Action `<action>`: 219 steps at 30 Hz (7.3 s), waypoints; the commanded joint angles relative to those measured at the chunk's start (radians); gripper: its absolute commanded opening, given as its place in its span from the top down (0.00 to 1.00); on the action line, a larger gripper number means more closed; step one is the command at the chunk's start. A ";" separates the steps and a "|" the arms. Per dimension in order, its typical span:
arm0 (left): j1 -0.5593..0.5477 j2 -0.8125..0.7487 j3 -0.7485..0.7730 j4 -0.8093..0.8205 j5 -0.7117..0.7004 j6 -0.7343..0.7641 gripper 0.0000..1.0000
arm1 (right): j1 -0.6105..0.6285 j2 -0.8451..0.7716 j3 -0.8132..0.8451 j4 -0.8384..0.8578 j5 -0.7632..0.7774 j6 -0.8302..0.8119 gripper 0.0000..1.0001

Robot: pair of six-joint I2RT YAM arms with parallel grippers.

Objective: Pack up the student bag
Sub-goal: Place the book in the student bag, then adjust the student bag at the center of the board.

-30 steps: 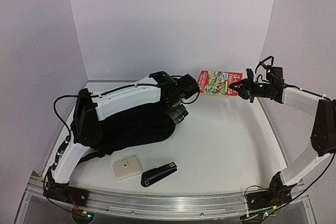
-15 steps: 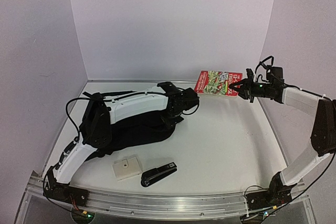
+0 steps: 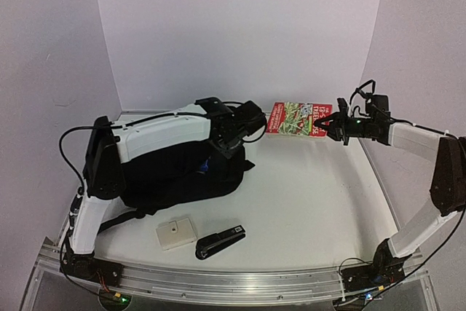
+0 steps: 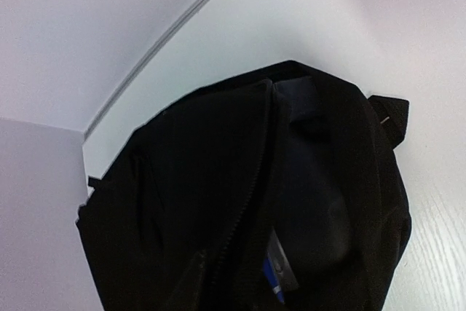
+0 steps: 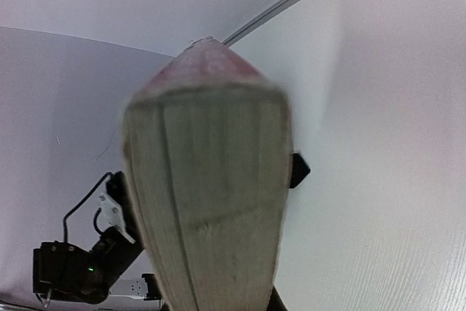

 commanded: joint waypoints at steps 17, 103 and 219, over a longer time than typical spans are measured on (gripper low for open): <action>0.078 -0.486 -0.440 0.473 0.217 -0.166 1.00 | 0.357 0.239 0.026 0.573 -0.057 0.442 1.00; 0.075 -0.589 -0.555 0.628 0.523 -0.065 1.00 | 0.502 0.499 0.462 -0.247 0.228 -0.223 0.39; 0.345 -0.456 -1.022 1.070 0.950 -0.656 0.07 | 0.193 0.403 0.274 -0.286 0.337 -0.467 1.00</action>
